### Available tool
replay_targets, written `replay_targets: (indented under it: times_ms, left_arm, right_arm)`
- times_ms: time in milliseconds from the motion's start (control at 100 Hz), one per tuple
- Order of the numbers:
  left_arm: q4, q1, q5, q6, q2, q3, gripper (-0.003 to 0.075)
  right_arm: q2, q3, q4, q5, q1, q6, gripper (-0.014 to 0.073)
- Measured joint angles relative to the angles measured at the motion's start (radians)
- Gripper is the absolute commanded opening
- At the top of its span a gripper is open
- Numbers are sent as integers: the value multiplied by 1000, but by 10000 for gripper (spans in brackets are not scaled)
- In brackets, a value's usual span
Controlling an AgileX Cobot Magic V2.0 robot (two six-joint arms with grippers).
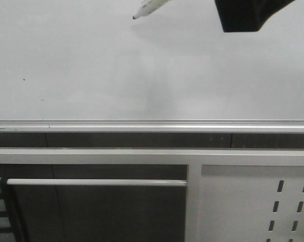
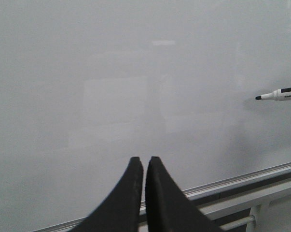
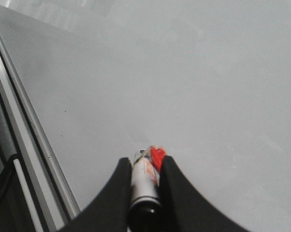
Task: Write number 1 on whiteboard
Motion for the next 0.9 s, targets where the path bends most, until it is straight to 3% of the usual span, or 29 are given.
replay_targets:
  times_ms: [900]
  left_arm:
    - [0, 0, 0, 0, 0, 0, -18]
  right_arm:
    - [40, 0, 24, 9, -33, -6, -50]
